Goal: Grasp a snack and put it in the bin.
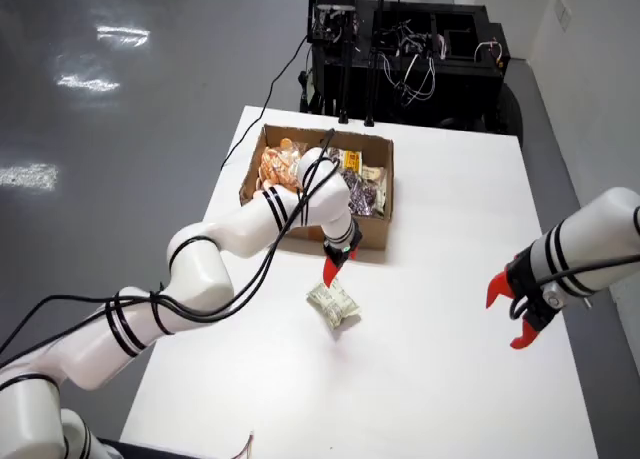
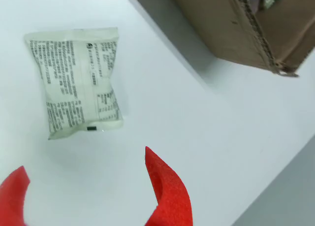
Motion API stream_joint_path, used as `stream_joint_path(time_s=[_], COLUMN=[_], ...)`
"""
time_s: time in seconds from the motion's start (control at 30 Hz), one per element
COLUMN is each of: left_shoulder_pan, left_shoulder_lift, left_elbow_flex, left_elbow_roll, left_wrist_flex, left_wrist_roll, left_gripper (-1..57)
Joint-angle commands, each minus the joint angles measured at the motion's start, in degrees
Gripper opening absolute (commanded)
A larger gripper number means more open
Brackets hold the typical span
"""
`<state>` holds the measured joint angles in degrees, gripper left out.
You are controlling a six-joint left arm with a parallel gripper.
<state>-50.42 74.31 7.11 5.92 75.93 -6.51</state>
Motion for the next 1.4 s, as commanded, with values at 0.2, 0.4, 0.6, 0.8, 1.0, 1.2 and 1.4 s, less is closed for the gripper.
stream_joint_path(time_s=[0.2, 0.4, 0.6, 0.8, 1.0, 1.2, 1.4], left_shoulder_pan=[0.89, 1.18, 1.3, 1.44, 1.75, 2.17, 2.19], left_shoulder_lift=[0.25, 0.3, 0.31, 0.31, 0.39, 1.11, 4.12], left_elbow_flex=[6.01, 10.52, 14.13, 16.98, 19.06, 20.12, 18.01], left_elbow_roll=[0.1, 0.17, 0.7, 1.07, 1.35, 1.43, 1.4], left_wrist_flex=[-5.13, -10.12, -14.16, -17.28, -20.02, -22.35, -23.23], left_wrist_roll=[-1.59, -3.08, -3.72, -3.97, -4.35, -4.72, -4.86], left_gripper=[47.4, 47.1, 46.7, 46.2, 45.6, 45.0, 44.3])
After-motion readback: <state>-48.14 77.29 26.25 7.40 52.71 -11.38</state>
